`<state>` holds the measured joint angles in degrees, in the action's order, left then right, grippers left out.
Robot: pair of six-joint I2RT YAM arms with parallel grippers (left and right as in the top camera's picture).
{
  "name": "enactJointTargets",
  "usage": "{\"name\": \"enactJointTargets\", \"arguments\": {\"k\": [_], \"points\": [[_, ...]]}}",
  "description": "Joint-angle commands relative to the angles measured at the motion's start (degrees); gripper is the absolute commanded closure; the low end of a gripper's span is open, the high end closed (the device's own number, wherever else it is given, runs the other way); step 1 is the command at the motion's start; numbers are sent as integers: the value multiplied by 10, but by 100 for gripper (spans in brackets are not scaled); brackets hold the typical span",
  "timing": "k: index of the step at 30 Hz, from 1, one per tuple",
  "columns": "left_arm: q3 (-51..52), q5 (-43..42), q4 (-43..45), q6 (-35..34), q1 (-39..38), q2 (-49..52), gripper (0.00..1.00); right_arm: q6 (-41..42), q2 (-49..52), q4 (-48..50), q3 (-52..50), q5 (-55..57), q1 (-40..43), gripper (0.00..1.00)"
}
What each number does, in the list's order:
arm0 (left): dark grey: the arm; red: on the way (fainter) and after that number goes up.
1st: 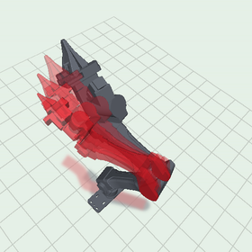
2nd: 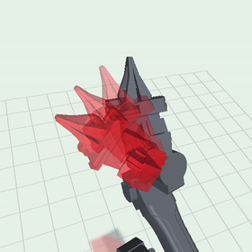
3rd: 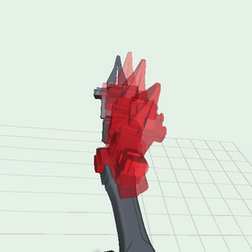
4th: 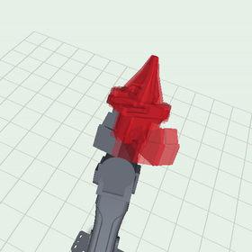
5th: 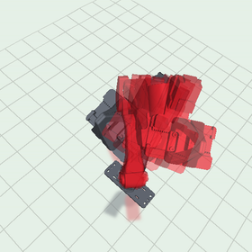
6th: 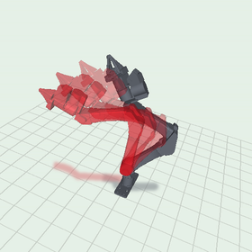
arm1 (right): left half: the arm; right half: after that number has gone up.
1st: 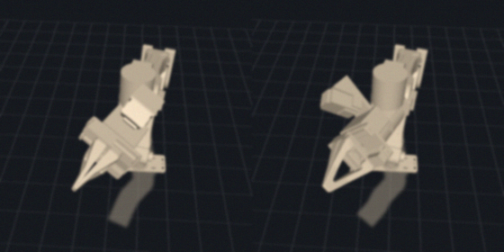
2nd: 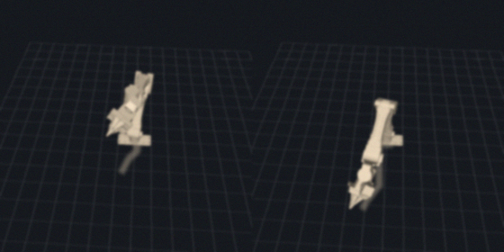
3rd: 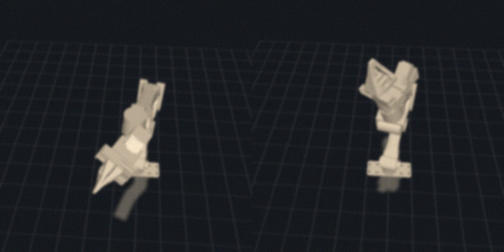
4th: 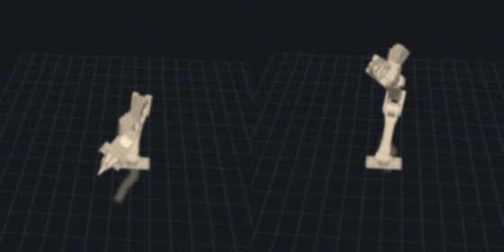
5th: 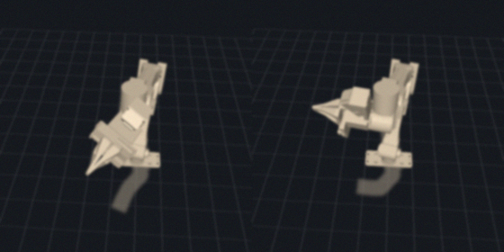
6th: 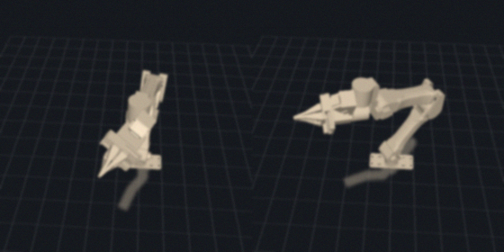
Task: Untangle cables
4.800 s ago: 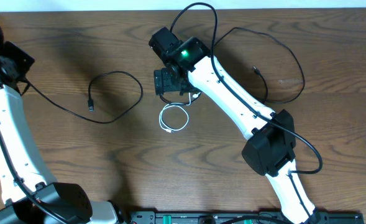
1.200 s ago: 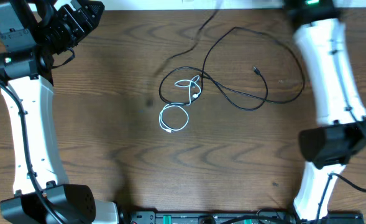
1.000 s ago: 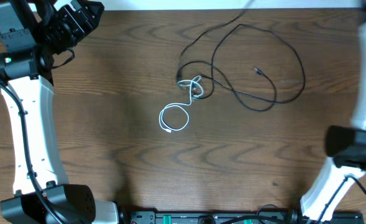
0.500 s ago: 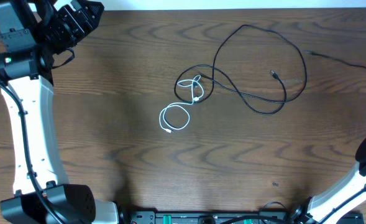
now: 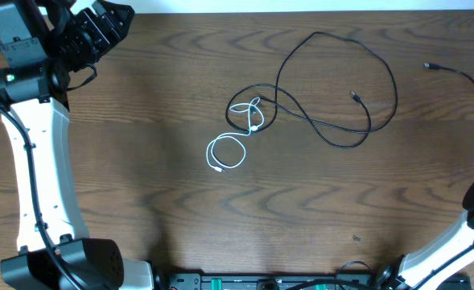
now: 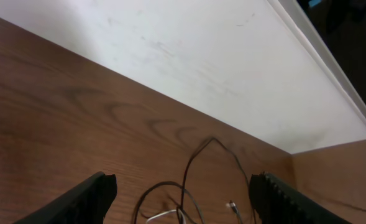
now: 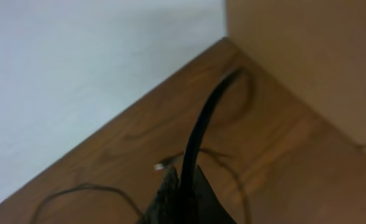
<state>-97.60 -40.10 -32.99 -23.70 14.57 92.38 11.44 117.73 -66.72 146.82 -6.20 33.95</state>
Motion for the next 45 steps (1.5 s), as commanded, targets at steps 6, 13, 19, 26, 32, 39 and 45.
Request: {"name": "enactJointTargets", "arguments": {"k": [6,13,19,26,32,39,45], "points": [[-2,8,0,10,2,2,26,-29,-2,-18,1,17,71,99],[-2,8,0,10,2,2,26,-79,32,-42,-27,83,73,99],[-2,8,0,10,2,2,26,-79,75,-26,-77,127,79,99],[-2,8,0,10,2,2,26,-79,137,11,-85,124,80,45],[-2,8,0,10,2,2,26,-78,165,9,-85,116,70,1],[-2,8,0,10,1,2,26,-77,132,-9,-81,72,64,1],[-2,8,0,10,1,2,26,-131,108,-53,-81,-37,54,1]]}}
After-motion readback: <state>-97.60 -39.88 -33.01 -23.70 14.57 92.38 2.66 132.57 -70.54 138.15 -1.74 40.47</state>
